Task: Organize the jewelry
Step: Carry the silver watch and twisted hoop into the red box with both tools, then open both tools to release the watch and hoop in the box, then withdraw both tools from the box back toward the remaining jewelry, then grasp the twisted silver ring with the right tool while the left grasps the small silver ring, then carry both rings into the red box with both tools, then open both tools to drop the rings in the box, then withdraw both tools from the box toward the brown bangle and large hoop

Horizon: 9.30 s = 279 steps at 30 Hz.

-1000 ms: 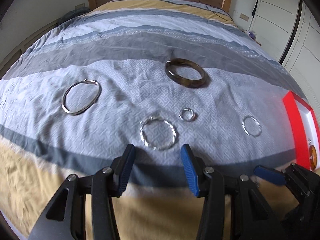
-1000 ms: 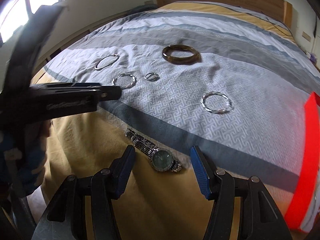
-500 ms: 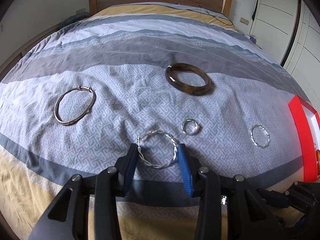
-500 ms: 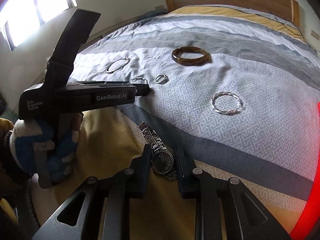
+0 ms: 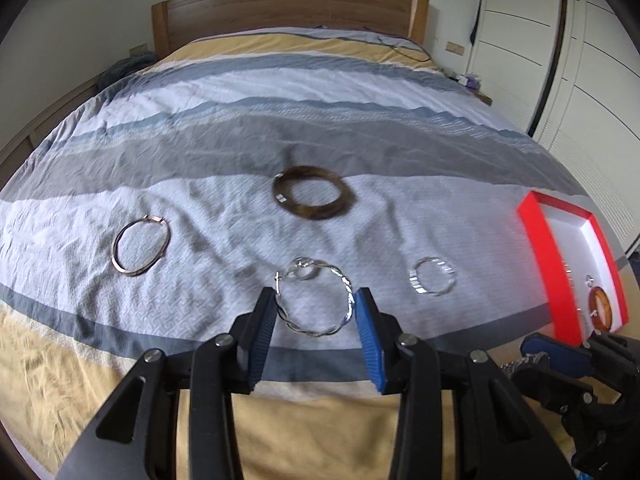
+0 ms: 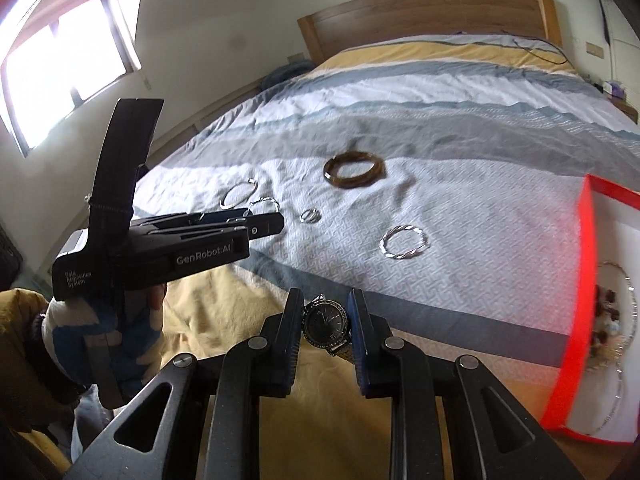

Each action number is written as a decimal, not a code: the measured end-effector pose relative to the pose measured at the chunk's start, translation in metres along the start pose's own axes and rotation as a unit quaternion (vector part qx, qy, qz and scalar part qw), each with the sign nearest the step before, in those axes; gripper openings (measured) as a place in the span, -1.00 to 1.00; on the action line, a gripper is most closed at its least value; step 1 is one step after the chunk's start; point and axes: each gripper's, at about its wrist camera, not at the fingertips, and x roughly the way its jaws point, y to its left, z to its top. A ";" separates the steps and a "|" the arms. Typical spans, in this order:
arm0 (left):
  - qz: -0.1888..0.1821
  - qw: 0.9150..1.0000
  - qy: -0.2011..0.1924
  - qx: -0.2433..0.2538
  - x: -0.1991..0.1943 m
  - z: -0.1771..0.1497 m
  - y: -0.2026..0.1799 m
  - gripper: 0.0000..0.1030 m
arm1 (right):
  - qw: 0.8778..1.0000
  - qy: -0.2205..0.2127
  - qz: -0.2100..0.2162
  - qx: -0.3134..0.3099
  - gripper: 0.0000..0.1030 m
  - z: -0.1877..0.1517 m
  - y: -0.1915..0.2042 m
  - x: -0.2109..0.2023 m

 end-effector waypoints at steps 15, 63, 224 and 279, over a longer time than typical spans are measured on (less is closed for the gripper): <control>-0.166 0.982 -0.003 0.093 -0.010 0.045 -0.179 -0.27 | 0.984 -0.080 -0.151 0.049 -0.56 0.025 -0.121 -0.116; -0.133 0.979 -0.034 0.151 -0.135 0.037 -0.213 -0.23 | 0.958 -0.059 -0.255 0.116 -0.20 0.009 -0.111 -0.212; -0.178 0.969 0.047 0.165 0.059 0.023 -0.267 -0.61 | 0.939 -0.016 -0.299 0.168 -0.08 -0.014 -0.226 -0.107; -0.059 0.983 -0.154 0.076 -0.351 -0.076 -0.076 -0.16 | 0.957 -0.113 -0.265 0.031 0.21 -0.031 0.147 -0.294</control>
